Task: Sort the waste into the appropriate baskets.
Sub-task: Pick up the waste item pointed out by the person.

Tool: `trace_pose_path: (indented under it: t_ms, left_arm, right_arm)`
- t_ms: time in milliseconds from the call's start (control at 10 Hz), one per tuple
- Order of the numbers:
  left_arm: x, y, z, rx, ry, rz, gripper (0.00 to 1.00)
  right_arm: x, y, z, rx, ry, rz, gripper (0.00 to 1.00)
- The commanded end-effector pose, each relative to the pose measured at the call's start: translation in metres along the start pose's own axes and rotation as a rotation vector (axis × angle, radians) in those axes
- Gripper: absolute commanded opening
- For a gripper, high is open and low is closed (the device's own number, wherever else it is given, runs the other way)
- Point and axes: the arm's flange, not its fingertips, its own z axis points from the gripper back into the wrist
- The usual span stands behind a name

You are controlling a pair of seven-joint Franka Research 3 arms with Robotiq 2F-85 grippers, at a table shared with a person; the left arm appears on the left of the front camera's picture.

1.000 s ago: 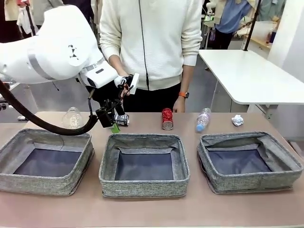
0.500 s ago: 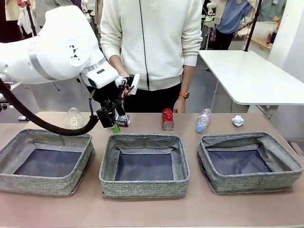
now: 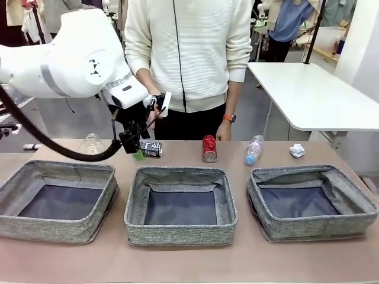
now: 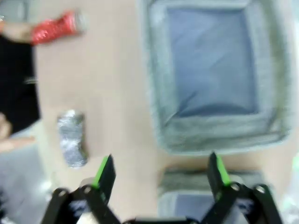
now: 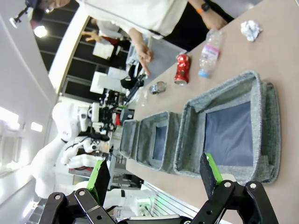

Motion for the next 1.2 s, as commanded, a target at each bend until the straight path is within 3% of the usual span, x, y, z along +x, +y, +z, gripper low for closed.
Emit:
trace_pose_path:
  t_ms: [0,300,600,1100]
  left_arm:
    - [-0.001,0.068,-0.022,0.117,0.188,0.144,1.0]
    - [-0.021,0.11,-0.058,0.159,0.195,0.134,1.0]
    - [-0.047,0.143,-0.098,0.043,0.138,0.118,1.0]
    - [-0.062,0.151,-0.127,0.004,0.069,0.078,1.0]
  right_arm:
    - [0.002,0.0,0.0,0.016,-0.014,0.026,1.0]
    - [0.002,0.0,0.0,0.016,-0.014,0.026,1.0]
    - [0.002,0.0,0.0,0.016,-0.014,0.026,1.0]
    - [0.002,0.0,0.0,0.016,-0.014,0.026,1.0]
